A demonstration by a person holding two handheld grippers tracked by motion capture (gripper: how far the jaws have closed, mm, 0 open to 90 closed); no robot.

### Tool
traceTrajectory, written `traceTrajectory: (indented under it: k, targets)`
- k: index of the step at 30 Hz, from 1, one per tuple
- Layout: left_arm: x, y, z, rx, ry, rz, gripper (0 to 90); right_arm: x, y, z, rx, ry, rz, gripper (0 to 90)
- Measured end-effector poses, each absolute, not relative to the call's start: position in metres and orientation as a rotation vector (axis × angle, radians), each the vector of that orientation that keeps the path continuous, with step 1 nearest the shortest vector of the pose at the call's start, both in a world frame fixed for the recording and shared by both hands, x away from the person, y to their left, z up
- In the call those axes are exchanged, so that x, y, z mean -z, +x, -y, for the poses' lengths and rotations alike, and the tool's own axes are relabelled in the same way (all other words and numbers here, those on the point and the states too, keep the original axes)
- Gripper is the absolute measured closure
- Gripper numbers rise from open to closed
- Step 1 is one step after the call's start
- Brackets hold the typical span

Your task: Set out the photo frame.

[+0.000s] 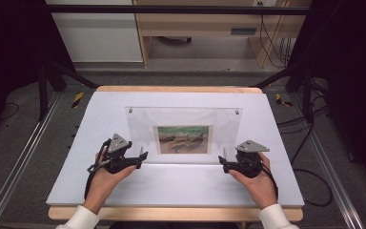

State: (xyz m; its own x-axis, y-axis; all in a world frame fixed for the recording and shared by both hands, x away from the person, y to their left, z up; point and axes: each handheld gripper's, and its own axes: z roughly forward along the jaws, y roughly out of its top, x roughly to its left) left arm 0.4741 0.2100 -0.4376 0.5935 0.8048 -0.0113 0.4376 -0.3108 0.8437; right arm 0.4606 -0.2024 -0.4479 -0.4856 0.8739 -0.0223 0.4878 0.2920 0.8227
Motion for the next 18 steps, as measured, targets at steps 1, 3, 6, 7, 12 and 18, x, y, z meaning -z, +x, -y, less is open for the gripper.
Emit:
traceTrajectory:
  k: [1, 3, 6, 7, 12, 18]
  targets:
    - [0.437, 0.474, -0.209, -0.526, 1.948, -0.988, 18.3, 0.447, 0.462, 0.201, -1.068, 1.222, -2.097, 13.9]
    - [0.437, 0.474, -0.209, -0.525, 1.944, -0.987, 16.4, 0.447, 0.462, 0.201, -1.064, 1.212, -2.095, 12.7]
    - [0.436, 0.473, -0.208, -0.532, 1.947, -0.980, 9.6, 0.444, 0.461, 0.200, -1.076, 1.184, -2.080, 8.3]
    - [0.435, 0.473, -0.208, -0.531, 1.946, -0.979, 8.1, 0.443, 0.460, 0.199, -1.080, 1.181, -2.075, 8.1]
    - [0.432, 0.470, -0.207, -0.545, 1.925, -0.989, 5.3, 0.439, 0.458, 0.197, -1.082, 1.162, -2.058, 6.6]
    - [0.425, 0.465, -0.207, -0.555, 1.908, -0.979, 4.7, 0.430, 0.454, 0.198, -1.089, 1.155, -2.015, 6.1]
